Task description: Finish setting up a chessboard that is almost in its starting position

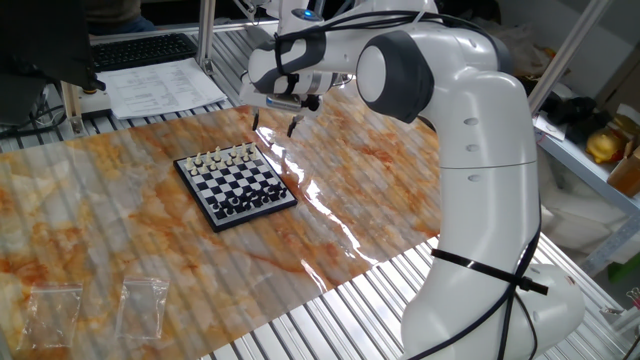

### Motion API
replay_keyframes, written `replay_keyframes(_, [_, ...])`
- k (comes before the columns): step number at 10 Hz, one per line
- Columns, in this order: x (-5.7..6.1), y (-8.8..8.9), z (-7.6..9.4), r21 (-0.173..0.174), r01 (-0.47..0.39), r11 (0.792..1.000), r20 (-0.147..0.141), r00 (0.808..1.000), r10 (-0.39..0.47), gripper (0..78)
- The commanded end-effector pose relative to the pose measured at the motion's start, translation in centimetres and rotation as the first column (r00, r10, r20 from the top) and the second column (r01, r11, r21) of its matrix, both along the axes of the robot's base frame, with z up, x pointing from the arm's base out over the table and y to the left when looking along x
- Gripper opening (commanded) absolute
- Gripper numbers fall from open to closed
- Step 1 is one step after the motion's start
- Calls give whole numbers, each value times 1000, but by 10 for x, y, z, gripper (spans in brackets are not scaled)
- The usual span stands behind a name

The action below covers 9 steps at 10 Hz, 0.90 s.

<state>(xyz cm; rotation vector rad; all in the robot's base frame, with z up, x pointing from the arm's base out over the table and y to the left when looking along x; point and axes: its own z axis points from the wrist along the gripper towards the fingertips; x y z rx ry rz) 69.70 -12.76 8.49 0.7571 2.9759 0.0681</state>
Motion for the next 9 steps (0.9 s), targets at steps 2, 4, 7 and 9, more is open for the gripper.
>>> replay_keyframes(2, [1, -1, 1, -6, -13, 1000, 4, 1000, 13, 774])
replay_keyframes(4, [1, -1, 1, -11, -18, 1000, 4, 1000, 18, 774])
replay_keyframes(7, [1, -1, 1, -13, -21, 1000, 1, 1000, 21, 774])
replay_keyframes(9, [1, -1, 1, -13, -21, 1000, 1, 1000, 21, 13])
